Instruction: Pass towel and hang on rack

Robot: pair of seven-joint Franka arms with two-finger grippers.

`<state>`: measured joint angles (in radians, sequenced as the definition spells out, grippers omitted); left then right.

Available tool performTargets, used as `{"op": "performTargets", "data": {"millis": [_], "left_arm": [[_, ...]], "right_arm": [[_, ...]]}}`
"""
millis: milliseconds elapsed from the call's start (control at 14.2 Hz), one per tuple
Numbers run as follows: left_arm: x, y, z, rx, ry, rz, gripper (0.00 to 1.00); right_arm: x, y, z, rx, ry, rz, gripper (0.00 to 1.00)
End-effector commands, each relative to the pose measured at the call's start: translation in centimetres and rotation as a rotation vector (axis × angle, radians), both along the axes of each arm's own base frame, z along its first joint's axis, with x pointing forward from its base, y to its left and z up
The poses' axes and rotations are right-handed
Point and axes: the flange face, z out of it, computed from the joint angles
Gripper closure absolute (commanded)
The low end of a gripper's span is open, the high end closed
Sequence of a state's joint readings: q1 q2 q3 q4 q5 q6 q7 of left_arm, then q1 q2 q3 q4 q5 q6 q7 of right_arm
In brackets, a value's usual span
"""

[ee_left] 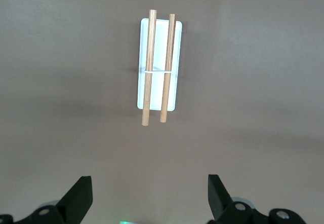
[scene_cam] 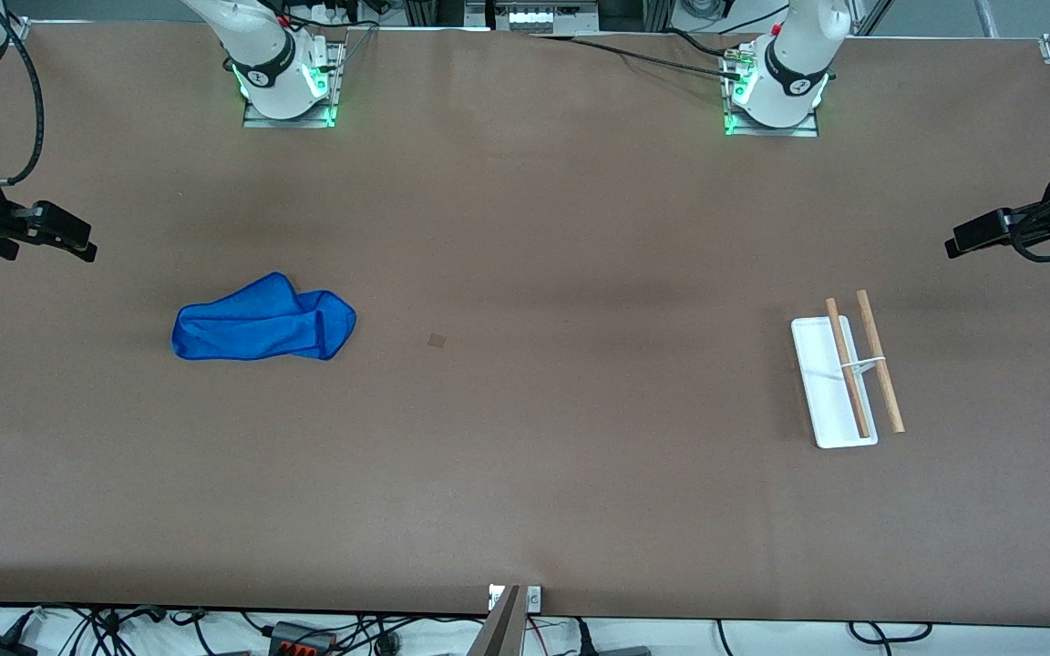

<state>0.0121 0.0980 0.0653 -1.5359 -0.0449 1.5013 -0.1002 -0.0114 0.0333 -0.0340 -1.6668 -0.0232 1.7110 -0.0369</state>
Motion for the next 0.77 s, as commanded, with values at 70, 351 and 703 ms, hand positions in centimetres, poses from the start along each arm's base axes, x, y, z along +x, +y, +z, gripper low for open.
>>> {"op": "performTargets", "data": {"millis": [70,351,703], "left_arm": [[0.2,0.2,0.6,0.009,0.004,-0.018,0.00],[0.1,0.2,0.7,0.009,0.003,-0.018,0.00],[0.1,0.2,0.7,0.009,0.001,-0.018,0.00]], "right_arm": [[-0.3,0.1,0.4,-0.002,0.003,-0.002,0.00],[-0.3,0.1,0.3,-0.002,0.005,-0.008,0.00],[0.8,0.7,-2.2,-0.002,0.046,-0.002,0.00]]}}
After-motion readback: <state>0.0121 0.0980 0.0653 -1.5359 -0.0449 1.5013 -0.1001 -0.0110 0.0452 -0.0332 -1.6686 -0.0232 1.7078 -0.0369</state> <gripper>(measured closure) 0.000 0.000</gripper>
